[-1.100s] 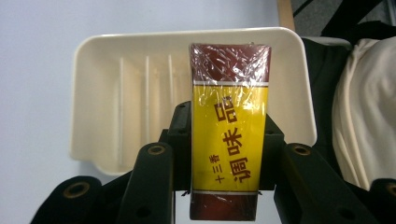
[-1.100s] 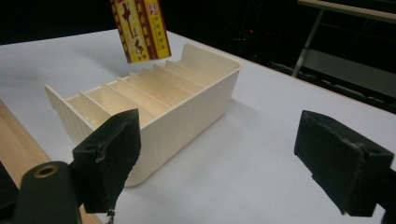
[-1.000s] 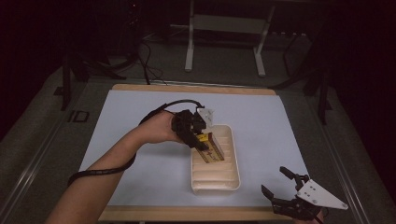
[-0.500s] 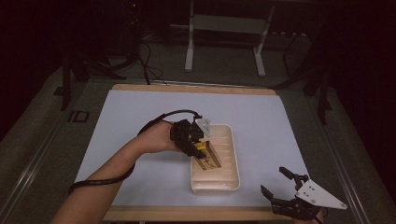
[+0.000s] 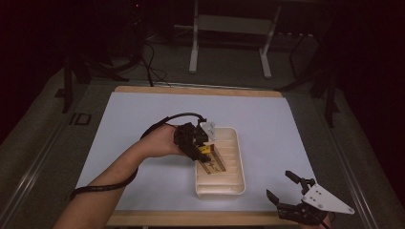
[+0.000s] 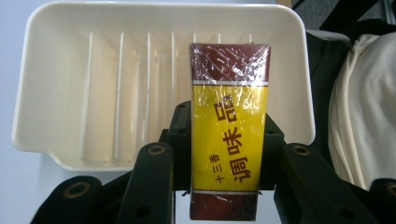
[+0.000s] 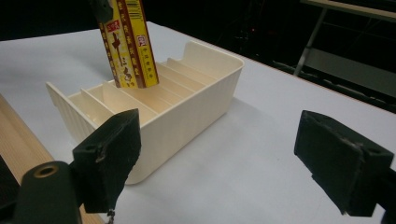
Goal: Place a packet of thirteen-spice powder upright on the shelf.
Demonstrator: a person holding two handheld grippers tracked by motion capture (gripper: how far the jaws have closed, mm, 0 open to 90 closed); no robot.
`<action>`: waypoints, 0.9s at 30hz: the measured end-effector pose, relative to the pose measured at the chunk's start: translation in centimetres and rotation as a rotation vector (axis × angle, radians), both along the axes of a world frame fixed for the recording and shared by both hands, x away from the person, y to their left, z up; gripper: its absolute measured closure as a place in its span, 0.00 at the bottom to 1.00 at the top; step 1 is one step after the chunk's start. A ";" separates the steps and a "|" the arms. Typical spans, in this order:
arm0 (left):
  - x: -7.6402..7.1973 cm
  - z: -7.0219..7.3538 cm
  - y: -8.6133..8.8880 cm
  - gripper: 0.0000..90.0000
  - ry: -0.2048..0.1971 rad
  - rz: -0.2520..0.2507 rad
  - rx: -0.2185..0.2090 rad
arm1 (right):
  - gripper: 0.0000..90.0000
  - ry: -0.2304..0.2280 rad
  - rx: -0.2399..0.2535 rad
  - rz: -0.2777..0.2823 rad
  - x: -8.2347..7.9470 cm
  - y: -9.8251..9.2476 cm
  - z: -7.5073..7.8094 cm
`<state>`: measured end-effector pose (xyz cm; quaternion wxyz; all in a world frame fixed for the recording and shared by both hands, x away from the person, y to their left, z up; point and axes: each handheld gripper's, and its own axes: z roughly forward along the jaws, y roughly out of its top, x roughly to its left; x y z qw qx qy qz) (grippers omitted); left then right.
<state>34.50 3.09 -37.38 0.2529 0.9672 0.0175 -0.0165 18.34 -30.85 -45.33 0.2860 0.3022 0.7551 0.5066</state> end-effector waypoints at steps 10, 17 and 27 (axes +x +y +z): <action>0.6 -0.1 0.0 0.76 0.024 0.007 -0.001 | 0.16 0.003 0.001 0.000 0.0 0.0 0.0; 0.5 0.0 0.0 0.76 0.021 0.002 0.010 | 0.16 0.001 0.002 0.001 0.0 0.0 0.0; 0.0 -1.2 -0.9 0.75 -0.001 -0.014 0.064 | 0.16 0.001 0.000 0.002 0.0 0.0 0.0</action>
